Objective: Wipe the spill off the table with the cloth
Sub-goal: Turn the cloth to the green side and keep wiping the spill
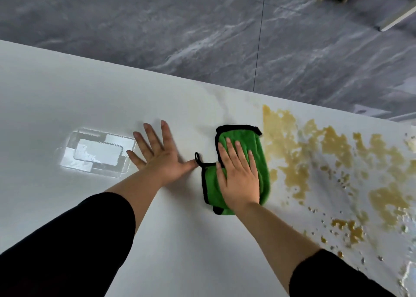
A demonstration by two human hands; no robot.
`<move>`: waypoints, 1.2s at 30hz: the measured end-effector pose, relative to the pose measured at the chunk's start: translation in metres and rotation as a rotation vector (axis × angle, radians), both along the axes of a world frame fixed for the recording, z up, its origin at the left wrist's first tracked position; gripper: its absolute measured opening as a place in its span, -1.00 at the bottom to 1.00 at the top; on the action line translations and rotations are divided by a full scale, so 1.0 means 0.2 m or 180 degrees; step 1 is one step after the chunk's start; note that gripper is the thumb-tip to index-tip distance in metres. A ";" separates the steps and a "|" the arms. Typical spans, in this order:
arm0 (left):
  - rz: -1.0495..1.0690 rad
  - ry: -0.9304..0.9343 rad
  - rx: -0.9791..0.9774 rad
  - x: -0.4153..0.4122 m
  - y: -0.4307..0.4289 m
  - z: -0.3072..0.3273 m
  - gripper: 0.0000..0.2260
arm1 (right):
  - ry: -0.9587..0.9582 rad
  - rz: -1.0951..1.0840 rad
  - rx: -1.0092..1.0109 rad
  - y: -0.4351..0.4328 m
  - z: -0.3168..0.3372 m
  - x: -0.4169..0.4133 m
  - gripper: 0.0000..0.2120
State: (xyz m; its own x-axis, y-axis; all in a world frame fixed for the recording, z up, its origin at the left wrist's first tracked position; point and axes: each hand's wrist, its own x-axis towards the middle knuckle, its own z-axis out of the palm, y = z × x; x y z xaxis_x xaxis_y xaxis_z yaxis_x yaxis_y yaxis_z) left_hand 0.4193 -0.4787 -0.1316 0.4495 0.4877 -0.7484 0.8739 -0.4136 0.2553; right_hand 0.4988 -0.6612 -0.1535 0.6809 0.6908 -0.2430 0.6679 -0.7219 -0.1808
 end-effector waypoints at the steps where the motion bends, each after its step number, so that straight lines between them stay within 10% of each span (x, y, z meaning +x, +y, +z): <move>1: -0.0009 0.0016 0.0009 0.00 0.00 0.00 0.21 | 0.0026 0.0018 -0.0007 0.00 0.00 0.01 -0.50; 11: 0.0044 0.0045 0.0179 0.01 -0.01 -0.02 0.22 | -0.0172 -0.0859 0.0094 0.21 -0.03 0.42 -0.50; 21: -0.0028 0.0089 -0.0003 0.01 -0.01 0.03 0.24 | -0.0023 -0.0461 0.0009 -0.29 0.00 -0.21 -0.49; 36: -0.0047 0.0055 0.0149 0.01 -0.02 0.01 0.23 | -0.0017 -0.0560 0.0102 -0.23 0.00 0.15 -0.48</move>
